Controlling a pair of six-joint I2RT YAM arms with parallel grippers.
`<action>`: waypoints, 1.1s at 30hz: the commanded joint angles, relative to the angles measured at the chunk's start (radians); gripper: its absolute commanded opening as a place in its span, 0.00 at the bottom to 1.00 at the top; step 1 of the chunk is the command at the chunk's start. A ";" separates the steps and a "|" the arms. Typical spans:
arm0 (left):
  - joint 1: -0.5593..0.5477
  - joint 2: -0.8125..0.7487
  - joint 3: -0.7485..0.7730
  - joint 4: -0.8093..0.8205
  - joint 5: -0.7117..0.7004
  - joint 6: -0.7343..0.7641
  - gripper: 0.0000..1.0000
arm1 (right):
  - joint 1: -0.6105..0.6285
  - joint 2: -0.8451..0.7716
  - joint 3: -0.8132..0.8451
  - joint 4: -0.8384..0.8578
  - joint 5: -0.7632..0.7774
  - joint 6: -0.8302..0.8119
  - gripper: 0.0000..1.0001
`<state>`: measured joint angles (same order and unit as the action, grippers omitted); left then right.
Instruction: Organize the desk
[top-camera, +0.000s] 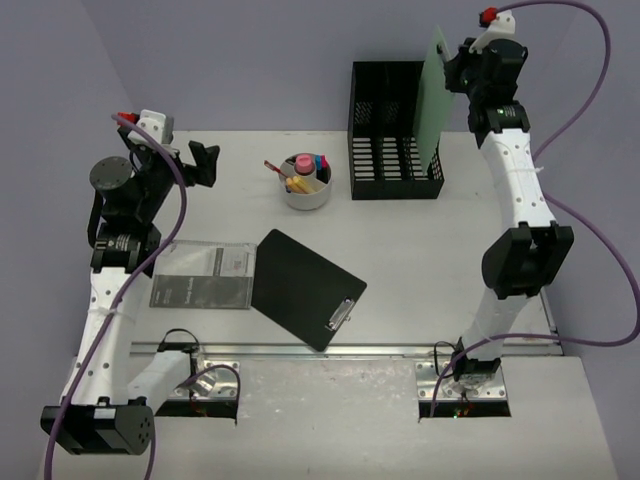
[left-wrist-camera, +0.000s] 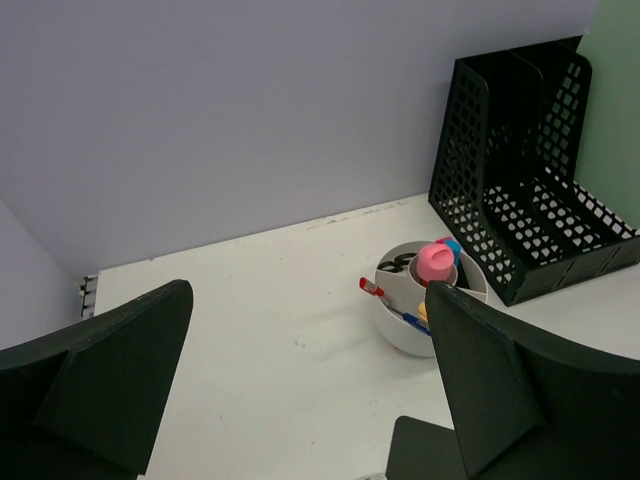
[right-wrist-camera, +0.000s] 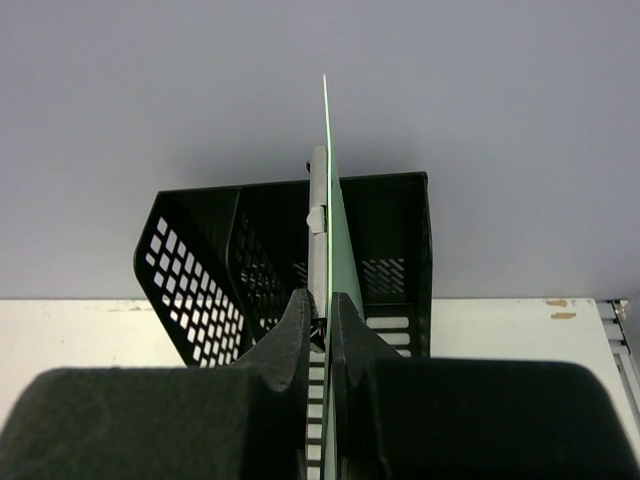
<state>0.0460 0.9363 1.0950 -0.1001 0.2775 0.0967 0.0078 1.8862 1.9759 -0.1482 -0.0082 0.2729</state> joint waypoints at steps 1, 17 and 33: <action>-0.017 0.001 -0.009 0.043 -0.009 -0.002 1.00 | -0.024 0.013 0.061 0.125 -0.013 -0.001 0.01; -0.037 0.012 -0.035 0.048 -0.015 0.017 1.00 | -0.066 0.031 -0.051 0.159 -0.047 0.011 0.10; -0.513 0.054 -0.148 -0.113 -0.320 0.097 1.00 | -0.071 -0.062 -0.020 0.030 -0.101 0.013 0.55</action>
<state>-0.3241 0.9638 0.9600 -0.1585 0.1181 0.1616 -0.0574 1.9171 1.9064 -0.1066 -0.0940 0.2981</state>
